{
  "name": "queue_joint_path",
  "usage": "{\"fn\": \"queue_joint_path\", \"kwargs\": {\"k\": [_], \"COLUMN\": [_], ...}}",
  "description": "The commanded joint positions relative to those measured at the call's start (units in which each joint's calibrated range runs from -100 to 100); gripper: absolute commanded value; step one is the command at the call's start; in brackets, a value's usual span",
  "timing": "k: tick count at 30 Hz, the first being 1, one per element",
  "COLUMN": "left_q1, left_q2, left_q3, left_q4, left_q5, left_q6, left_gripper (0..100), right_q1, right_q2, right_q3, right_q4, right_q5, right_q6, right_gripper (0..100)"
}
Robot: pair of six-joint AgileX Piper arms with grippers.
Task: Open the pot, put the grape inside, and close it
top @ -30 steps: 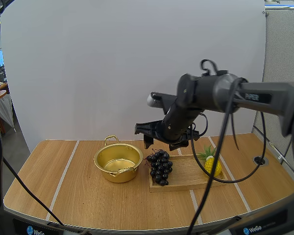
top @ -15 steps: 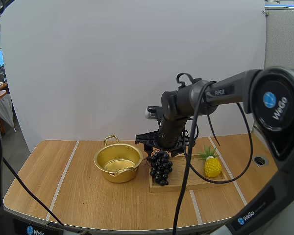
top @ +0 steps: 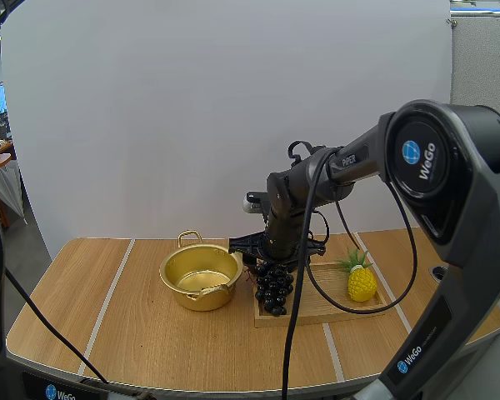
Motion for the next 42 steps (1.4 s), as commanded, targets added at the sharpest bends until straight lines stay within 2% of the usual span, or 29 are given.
{"fn": "queue_joint_path", "kwargs": {"k": [1,9,22,32,35,38,39,42], "left_q1": [-0.12,-0.12,-0.12,-0.12,-0.12,-0.12,-0.12,-0.12], "left_q2": [-0.46,-0.46,-0.46,-0.46,-0.46,-0.46,-0.46,-0.46], "left_q3": [-0.52,-0.52,-0.52,-0.52,-0.52,-0.52,-0.52,-0.52], "left_q4": [0.25,0.25,0.25,0.25,0.25,0.25,0.25,0.25], "left_q5": [-2.82,-2.82,-2.82,-2.82,-2.82,-2.82,-2.82,-2.82], "left_q6": [-0.54,-0.54,-0.54,-0.54,-0.54,-0.54,-0.54,-0.54], "left_gripper": [0,0,0,0,0,0,0,0], "right_q1": [0.04,0.04,0.04,0.04,0.04,0.04,0.04,0.04], "right_q2": [0.31,1.47,9.90,10.31,8.13,4.83,3.63,0.85], "right_q3": [-0.27,-0.27,-0.27,-0.27,-0.27,-0.27,-0.27,-0.27], "right_q4": [-1.40,-1.40,-1.40,-1.40,-1.40,-1.40,-1.40,-1.40], "right_q5": [-1.63,-3.95,-7.71,-5.57,-4.96,-4.42,-4.21,-3.38], "right_q6": [0.78,0.89,1.21,1.52,1.52,1.52,1.20,1.23], "right_gripper": [100,100,100,99,55,6,0,0]}}
